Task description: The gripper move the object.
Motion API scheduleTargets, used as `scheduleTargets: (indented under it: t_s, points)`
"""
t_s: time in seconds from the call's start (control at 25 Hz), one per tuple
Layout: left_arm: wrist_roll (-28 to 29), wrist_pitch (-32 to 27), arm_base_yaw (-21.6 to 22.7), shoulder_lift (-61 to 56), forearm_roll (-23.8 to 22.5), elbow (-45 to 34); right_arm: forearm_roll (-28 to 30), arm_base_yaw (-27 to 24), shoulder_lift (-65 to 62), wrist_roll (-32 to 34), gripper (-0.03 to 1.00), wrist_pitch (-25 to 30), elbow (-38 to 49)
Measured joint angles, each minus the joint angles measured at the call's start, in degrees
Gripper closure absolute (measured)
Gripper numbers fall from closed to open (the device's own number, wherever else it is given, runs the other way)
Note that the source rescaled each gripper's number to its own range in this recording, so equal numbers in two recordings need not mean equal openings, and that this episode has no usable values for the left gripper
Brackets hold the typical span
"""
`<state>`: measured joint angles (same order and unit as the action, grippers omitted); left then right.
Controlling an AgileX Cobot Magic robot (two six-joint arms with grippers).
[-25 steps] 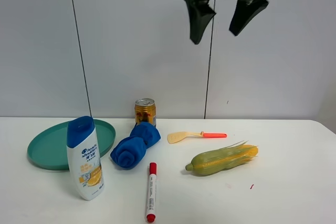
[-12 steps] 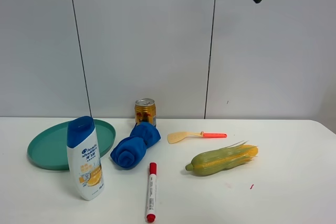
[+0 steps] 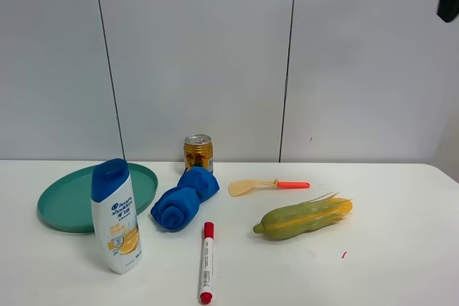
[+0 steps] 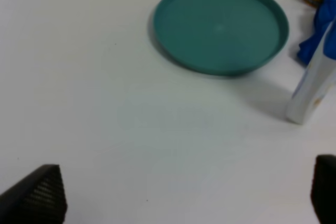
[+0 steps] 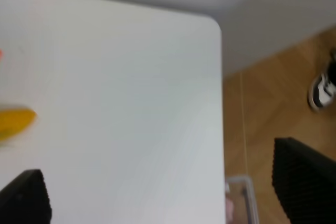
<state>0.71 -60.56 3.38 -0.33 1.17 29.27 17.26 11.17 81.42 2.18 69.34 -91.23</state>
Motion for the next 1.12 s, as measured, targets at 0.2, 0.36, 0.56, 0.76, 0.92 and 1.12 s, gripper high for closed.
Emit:
scheduleTargets:
  t_s: [0.2,0.36,0.56,0.76,0.92,1.12]
  points:
    - [0.00,0.00,0.00,0.00,-0.05,0.00,-0.61,-5.32,-6.81,-0.48,0.25,0.12,8.84]
    - [0.00,0.00,0.00,0.00,-0.05,0.00,-4.42,-12.20,-17.68,-0.65,0.25,0.30,20.02]
    - [0.00,0.00,0.00,0.00,-0.05,0.00,-6.00,-16.70,-30.42,-0.46,0.25,0.41,30.87]
    - [0.00,0.00,0.00,0.00,-0.05,0.00,-9.53,-17.31,-43.05,0.24,0.25,0.11,40.38]
    - [0.00,0.00,0.00,0.00,-0.05,0.00,-12.46,-17.31,-51.48,1.53,0.25,-0.71,45.35]
    - [0.00,0.00,0.00,0.00,-0.05,0.00,-12.23,-17.31,-60.54,2.57,0.10,0.04,50.02]
